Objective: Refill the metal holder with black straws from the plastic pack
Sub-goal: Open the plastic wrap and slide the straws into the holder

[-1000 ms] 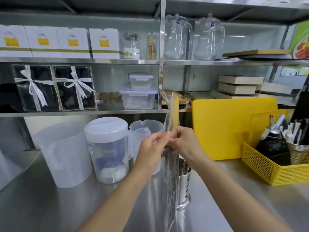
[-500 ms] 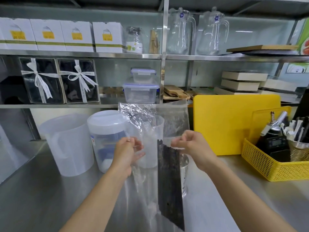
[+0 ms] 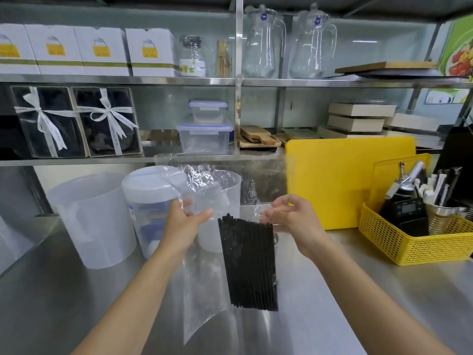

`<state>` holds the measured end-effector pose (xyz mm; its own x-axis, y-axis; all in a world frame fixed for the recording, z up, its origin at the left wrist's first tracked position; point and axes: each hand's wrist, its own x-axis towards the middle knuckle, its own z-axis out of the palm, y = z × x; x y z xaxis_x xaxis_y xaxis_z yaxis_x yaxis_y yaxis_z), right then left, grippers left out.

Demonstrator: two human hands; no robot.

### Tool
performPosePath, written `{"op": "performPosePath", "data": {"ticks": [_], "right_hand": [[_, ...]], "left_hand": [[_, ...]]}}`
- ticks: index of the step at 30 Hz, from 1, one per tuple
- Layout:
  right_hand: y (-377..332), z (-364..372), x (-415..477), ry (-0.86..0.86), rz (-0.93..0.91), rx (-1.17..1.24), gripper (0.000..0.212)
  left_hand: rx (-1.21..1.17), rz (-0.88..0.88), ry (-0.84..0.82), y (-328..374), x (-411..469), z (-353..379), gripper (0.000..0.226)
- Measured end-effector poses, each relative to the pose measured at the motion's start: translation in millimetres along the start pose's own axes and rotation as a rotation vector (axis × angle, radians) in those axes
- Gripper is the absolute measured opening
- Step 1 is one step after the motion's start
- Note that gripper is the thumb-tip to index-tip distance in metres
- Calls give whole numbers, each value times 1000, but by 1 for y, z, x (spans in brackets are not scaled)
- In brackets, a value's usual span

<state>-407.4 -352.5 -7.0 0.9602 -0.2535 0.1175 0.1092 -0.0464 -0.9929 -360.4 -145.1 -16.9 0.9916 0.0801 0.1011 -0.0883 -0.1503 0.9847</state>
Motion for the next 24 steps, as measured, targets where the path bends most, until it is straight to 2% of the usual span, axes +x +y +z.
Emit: {"op": "performPosePath", "data": {"ticks": [2,4,6,8,10,12,15,17,18,20,22,24], "right_hand": [[0,2,0,41,-20,13,17],[0,6,1,109,-46,63,19],[1,11,0,162,-61,151,21],[2,18,-1,224,-74,208,23],[5,25,-1,301,-89,246,23],[5,33,-2,348,-106,285,22],[7,48,-11,342,-193,290,20],[8,60,-19,280,-258,298,17],[9,66,-22,237,-287,322,14],[13,76,-26,172,-343,268,13],[19,76,-26,143,-400,52,8],[23,71,-30,37,-489,-118,19]], "left_hand": [[-18,34,61,3,3,3,49],[-78,74,138,4,4,7,61],[-33,166,229,11,2,10,71],[102,366,310,23,-4,14,65],[256,623,318,29,-10,20,48],[321,696,165,34,-19,27,43],[369,631,-187,41,-39,41,79],[429,581,-308,41,-49,51,99],[447,571,-313,41,-51,56,102],[418,554,-249,40,-54,63,92],[312,533,-107,41,-51,66,56],[219,498,30,43,-42,63,22]]}}
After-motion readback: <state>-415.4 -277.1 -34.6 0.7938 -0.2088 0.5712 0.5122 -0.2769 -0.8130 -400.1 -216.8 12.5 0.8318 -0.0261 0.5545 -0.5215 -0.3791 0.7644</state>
